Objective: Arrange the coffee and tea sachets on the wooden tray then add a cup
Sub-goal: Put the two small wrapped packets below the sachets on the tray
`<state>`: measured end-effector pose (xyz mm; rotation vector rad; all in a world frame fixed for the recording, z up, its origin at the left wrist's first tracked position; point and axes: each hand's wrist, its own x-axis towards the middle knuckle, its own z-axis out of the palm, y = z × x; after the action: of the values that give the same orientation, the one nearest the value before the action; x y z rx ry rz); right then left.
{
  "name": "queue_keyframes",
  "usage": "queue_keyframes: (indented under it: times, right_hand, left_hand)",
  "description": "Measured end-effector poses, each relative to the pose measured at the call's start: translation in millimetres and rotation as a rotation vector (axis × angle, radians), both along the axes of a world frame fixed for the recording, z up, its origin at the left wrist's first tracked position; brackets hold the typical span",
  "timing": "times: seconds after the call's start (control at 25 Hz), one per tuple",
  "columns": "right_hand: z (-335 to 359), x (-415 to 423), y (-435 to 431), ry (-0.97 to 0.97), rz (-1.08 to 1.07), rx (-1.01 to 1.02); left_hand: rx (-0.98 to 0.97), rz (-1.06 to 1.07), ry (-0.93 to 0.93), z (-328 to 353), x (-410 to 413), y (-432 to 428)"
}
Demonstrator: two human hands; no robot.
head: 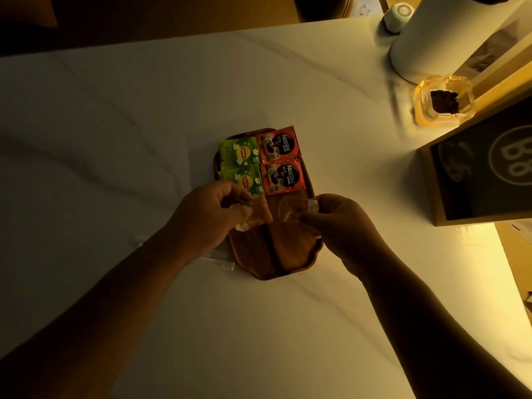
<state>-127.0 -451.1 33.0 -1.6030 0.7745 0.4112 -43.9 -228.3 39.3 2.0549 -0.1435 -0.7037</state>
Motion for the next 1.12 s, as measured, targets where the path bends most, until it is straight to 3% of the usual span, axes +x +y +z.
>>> queue_keyframes:
  times: [0.16,0.36,0.56,0.96,1.12]
  right_hand:
    - [1.1,4.4,-5.6,-0.018,0.114,-0.199]
    - [0.6,22.1,-11.7,-0.035,0.201,-0.325]
    - [-2.5,31.8,-11.7,-0.107,0.45,-0.492]
    - [-2.2,34.6,-12.1,-0.082,0.395,-0.439]
    - [-4.2,28.6,-4.6,-0.101,0.428,-0.591]
  left_hand:
    - [0.038,-0.086,-0.028,-2.2,6.6,-8.3]
    - [0.182,-0.097,-0.285,-12.1,5.5,-22.5]
    - [0.191,-0.036,-0.314,-19.5,-5.1,-29.9]
    - [0.124,-0.252,-0.113,-7.1,3.8,-23.1]
    - [0.23,-0.304,-0.31,-8.0,-1.4,-28.8]
